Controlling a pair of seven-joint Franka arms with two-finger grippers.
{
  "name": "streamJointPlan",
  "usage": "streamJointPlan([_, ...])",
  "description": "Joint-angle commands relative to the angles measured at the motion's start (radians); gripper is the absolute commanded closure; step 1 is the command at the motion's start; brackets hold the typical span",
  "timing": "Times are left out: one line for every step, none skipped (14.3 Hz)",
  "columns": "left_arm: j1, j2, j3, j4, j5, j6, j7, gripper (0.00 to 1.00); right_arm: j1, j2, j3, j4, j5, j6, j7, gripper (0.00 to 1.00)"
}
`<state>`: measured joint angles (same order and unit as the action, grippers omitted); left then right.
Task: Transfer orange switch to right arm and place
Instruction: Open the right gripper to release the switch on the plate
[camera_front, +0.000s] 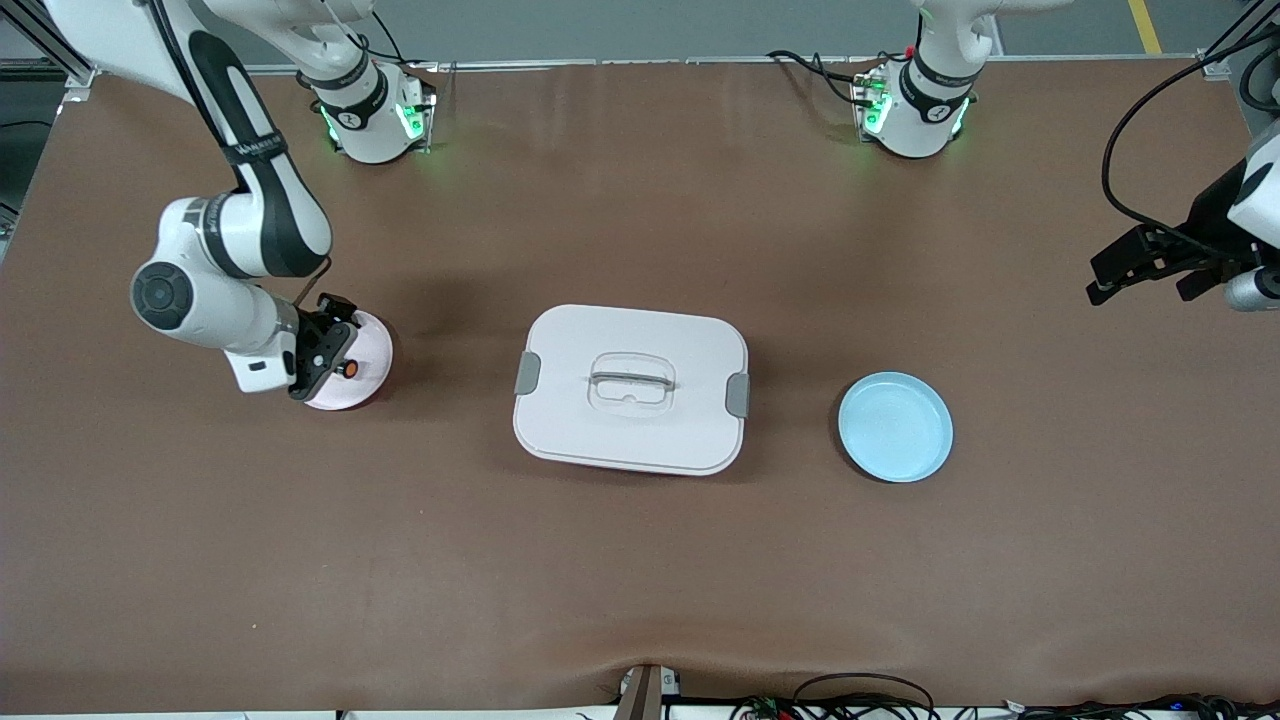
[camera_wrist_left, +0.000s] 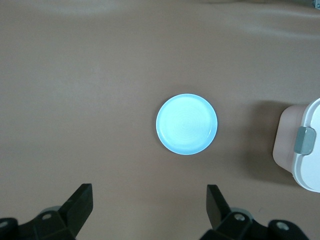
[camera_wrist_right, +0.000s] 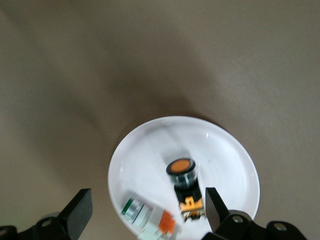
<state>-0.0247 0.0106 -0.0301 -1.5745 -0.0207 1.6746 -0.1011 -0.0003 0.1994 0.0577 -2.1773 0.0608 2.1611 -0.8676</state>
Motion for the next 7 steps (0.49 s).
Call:
streamJointPlan([-0.004, -0.004, -0.001, 0.007, 0.021, -0.018, 0.0, 0.0, -0.003, -0.041, 0.004, 0.081, -0.009, -0.192, 0.187, 0.0])
streamJointPlan([-0.004, -0.003, -0.001, 0.007, 0.022, -0.018, 0.001, 0.0, -0.001, -0.043, 0.004, 0.132, -0.015, -0.28, 0.25, 0.0])
streamJointPlan([-0.004, -0.001, -0.001, 0.007, 0.022, -0.018, 0.015, 0.0, 0.002, -0.043, 0.004, 0.171, -0.015, -0.361, 0.309, 0.0])
streamJointPlan([-0.003, 0.0, -0.001, 0.007, 0.022, -0.018, 0.052, 0.0, -0.001, -0.043, 0.002, 0.209, -0.016, -0.432, 0.356, 0.0])
streamJointPlan([-0.004, 0.006, 0.001, 0.008, 0.022, -0.018, 0.075, 0.0, -0.004, -0.041, -0.002, 0.247, -0.016, -0.499, 0.384, 0.0])
streamJointPlan([-0.006, 0.011, 0.002, 0.007, 0.022, -0.021, 0.074, 0.0, -0.009, -0.041, -0.005, 0.286, -0.018, -0.561, 0.401, 0.0])
streamJointPlan([-0.006, 0.014, 0.002, 0.005, 0.022, -0.03, 0.072, 0.0, -0.017, -0.041, -0.01, 0.315, -0.018, -0.613, 0.43, 0.0])
